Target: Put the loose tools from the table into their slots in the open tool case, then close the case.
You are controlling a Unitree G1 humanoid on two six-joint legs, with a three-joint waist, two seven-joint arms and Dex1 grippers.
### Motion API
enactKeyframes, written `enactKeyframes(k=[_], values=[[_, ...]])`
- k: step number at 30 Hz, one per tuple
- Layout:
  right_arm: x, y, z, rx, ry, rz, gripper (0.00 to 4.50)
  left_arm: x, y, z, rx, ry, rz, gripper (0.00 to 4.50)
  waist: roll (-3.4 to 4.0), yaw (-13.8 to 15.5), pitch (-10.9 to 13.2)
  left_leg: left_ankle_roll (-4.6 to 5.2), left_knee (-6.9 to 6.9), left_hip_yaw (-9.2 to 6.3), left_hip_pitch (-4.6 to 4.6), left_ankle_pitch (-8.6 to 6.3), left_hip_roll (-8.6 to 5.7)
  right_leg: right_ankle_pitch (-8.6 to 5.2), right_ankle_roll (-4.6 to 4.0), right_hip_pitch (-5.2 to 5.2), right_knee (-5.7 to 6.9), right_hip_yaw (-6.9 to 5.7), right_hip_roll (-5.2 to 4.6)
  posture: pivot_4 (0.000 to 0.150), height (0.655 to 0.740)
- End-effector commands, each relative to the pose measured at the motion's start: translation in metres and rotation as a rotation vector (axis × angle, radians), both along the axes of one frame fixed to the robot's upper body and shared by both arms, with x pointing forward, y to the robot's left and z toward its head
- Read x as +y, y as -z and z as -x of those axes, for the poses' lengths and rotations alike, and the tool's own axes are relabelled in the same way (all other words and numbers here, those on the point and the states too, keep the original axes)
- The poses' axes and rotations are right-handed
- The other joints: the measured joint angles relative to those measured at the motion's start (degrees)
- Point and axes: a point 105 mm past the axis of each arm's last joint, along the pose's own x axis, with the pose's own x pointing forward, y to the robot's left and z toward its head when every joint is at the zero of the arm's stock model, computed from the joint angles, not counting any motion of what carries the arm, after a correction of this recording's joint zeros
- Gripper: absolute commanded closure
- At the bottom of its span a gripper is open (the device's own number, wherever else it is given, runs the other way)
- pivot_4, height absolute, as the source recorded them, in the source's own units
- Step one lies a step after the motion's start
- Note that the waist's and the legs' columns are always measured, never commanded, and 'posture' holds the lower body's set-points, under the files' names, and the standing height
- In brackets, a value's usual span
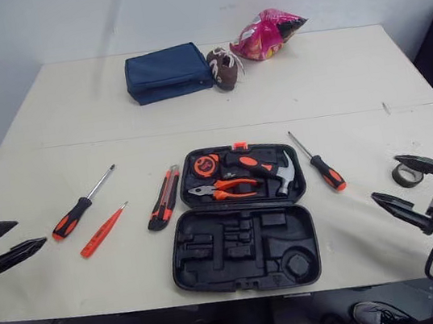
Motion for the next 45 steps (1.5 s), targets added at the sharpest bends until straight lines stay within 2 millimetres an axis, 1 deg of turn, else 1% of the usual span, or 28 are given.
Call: enactKeyframes(k=[1,3,5,7,10,14,16,17,20,23,27,29,30,31,34,35,36,38,39,40,42,44,45], values=[[0.027,-0.012,0.010,-0.107,-0.105,0.011,0.00,-0.003,0.004,-0.012,0.033,-0.025,-0.047,0.06,0.00,0.2,0.0,0.00,0.00,0.00,0.00,0.00,-0.01,0.00,0.00,0.00,0.00,0.00,0.00,0.150,0.7400],[0.039,-0.009,0.011,-0.110,-0.136,-0.001,0.00,-0.007,0.010,-0.023,0.057,-0.022,-0.048,0.06,0.01,0.4,0.0,0.01,0.00,0.05,0.01,0.00,-0.05,0.00,0.00,0.00,0.00,0.03,-0.01,0.150,0.7400],[0.050,-0.003,0.015,-0.105,-0.194,0.021,0.00,-0.014,0.017,-0.031,0.094,0.001,-0.045,0.06,0.00,0.6,0.0,0.01,0.05,0.06,0.00,0.00,-0.04,0.00,0.00,-0.03,0.01,0.03,0.02,0.150,0.7400],[0.056,-0.001,0.016,-0.090,-0.228,0.020,0.00,-0.021,0.022,-0.036,0.125,0.036,-0.042,0.06,0.00,0.8,0.0,0.02,0.09,0.08,-0.01,0.00,-0.04,0.00,0.00,-0.04,0.02,0.03,0.05,0.150,0.7400],[0.063,-0.001,0.014,-0.098,-0.250,0.018,0.00,-0.020,0.028,-0.047,0.133,0.009,-0.061,0.06,-0.01,1.0,0.0,0.03,0.13,0.12,-0.02,0.01,-0.04,0.00,0.00,-0.06,0.04,0.05,0.05,0.150,0.7400],[0.064,0.002,0.013,-0.083,-0.265,0.026,0.00,-0.029,0.037,-0.050,0.172,0.046,-0.072,0.06,-0.01,1.1,0.0,0.04,0.16,0.11,-0.03,0.01,-0.03,0.00,0.00,-0.06,0.05,0.05,0.05,0.150,0.7400],[0.064,0.003,0.013,-0.074,-0.268,0.026,0.00,-0.031,0.038,-0.051,0.185,0.048,-0.078,0.06,-0.01,1.1,0.0,0.05,0.17,0.11,-0.03,0.01,-0.03,0.00,0.00,-0.07,0.06,0.05,0.05,0.150,0.7400],[0.064,0.003,0.013,-0.076,-0.267,0.025,0.00,-0.030,0.036,-0.053,0.172,0.035,-0.071,0.06,-0.01,1.2,0.0,0.05,0.17,0.11,-0.02,0.02,-0.03,0.00,0.00,-0.06,0.06,0.05,0.04,0.150,0.7400],[0.065,0.002,0.011,-0.077,-0.268,0.019,0.00,-0.036,0.038,-0.058,0.158,0.039,-0.056,0.06,-0.02,1.2,0.0,0.07,0.22,0.10,-0.02,0.03,-0.04,0.00,0.00,-0.05,0.11,0.06,0.02,0.150,0.7400],[0.066,0.000,0.010,-0.070,-0.275,0.018,0.00,-0.039,0.048,-0.059,0.174,0.051,-0.090,0.84,-0.02,1.2,0.0,0.08,0.22,0.10,-0.02,0.04,-0.05,0.00,0.00,-0.05,0.11,0.05,0.01,0.150,0.7400],[0.067,-0.002,0.007,-0.063,-0.280,0.017,0.00,-0.036,0.047,-0.061,0.143,0.029,-0.106,2.60,-0.02,1.2,0.0,0.08,0.23,0.10,-0.02,0.04,-0.06,0.00,0.00,-0.05,0.12,0.06,0.00,0.150,0.7400],[0.067,-0.002,0.008,-0.056,-0.280,0.021,0.00,-0.034,0.044,-0.060,0.131,0.025,-0.114,3.56,-0.02,1.2,0.0,0.08,0.23,0.10,-0.01,0.04,-0.05,0.00,0.00,-0.05,0.13,0.06,0.00,0.150,0.7400],[0.067,-0.002,0.008,-0.055,-0.281,0.022,0.00,-0.033,0.043,-0.059,0.126,0.027,-0.118,3.73,-0.02,1.2,0.0,0.08,0.23,0.09,-0.02,0.04,-0.05,0.00,0.00,-0.05,0.12,0.05,0.00,0.150,0.7400],[0.067,-0.002,0.008,-0.052,-0.279,0.022,0.00,-0.033,0.039,-0.060,0.104,0.027,-0.119,3.72,-0.02,1.2,0.0,0.08,0.22,0.09,-0.02,0.04,-0.04,0.00,0.00,-0.05,0.12,0.05,0.00,0.150,0.7400],[0.065,-0.002,0.007,-0.047,-0.271,0.027,0.00,-0.036,0.016,-0.060,-0.004,0.070,-0.127,3.72,-0.03,1.1,0.0,0.08,0.23,0.09,-0.02,0.04,-0.02,0.00,0.00,-0.06,0.12,0.05,0.01,0.150,0.7400],[0.064,-0.002,0.007,-0.045,-0.267,0.031,0.00,-0.044,0.003,-0.059,-0.055,0.127,-0.141,3.72,-0.03,1.1,0.0,0.08,0.23,0.09,-0.03,0.04,-0.01,0.00,0.00,-0.06,0.12,0.05,0.02,0.150,0.7400],[0.063,-0.002,0.006,-0.044,-0.264,0.033,0.00,-0.050,-0.006,-0.057,-0.087,0.168,-0.153,3.72,-0.05,1.1,0.0,0.08,0.23,0.09,-0.03,0.04,-0.01,0.00,0.00,-0.06,0.12,0.05,0.01,0.150,0.7400],[0.060,-0.003,0.004,-0.041,-0.254,0.042,0.00,-0.079,-0.030,-0.047,-0.155,0.344,-0.173,3.72,-0.13,1.2,0.0,0.08,0.24,0.07,-0.07,0.04,0.00,0.00,0.00,-0.07,0.11,0.03,0.01,0.150,0.7400],[0.057,-0.003,0.003,-0.037,-0.246,0.047,0.00,-0.094,-0.037,-0.041,-0.166,0.431,-0.187,3.72,-0.14,1.2,0.0,0.08,0.23,0.07,-0.08,0.04,-0.01,0.00,0.00,-0.07,0.08,0.03,0.01,0.150,0.7400],[0.055,-0.003,0.002,-0.032,-0.240,0.050,0.00,-0.109,-0.041,-0.034,-0.177,0.523,-0.213,3.72,-0.14,1.2,0.0,0.08,0.24,0.07,-0.09,0.04,-0.01,0.00,0.00,-0.06,0.08,0.04,0.00,0.150,0.7400],[0.051,-0.002,0.001,-0.023,-0.234,0.065,0.00,-0.131,-0.043,-0.021,-0.161,0.666,-0.258,3.72,-0.11,1.3,0.0,0.09,0.23,0.07,-0.10,0.03,-0.08,0.00,0.01,-0.05,0.05,0.04,-0.04,0.150,0.7400],[0.048,-0.001,0.001,-0.011,-0.235,0.075,0.00,-0.143,-0.043,-0.016,-0.154,0.739,-0.280,3.72,-0.07,1.2,0.0,0.10,0.23,0.07,-0.08,0.03,-0.11,0.00,0.01,-0.05,0.06,0.07,-0.03,0.150,0.7400],[0.046,0.000,0.001,-0.001,-0.235,0.081,0.00,-0.153,-0.043,-0.013,-0.144,0.788,-0.281,3.72,-0.06,1.2,0.0,0.10,0.22,0.08,-0.07,0.03,-0.12,0.00,0.01,-0.04,0.06,0.08,-0.02,0.150,0.7400]])
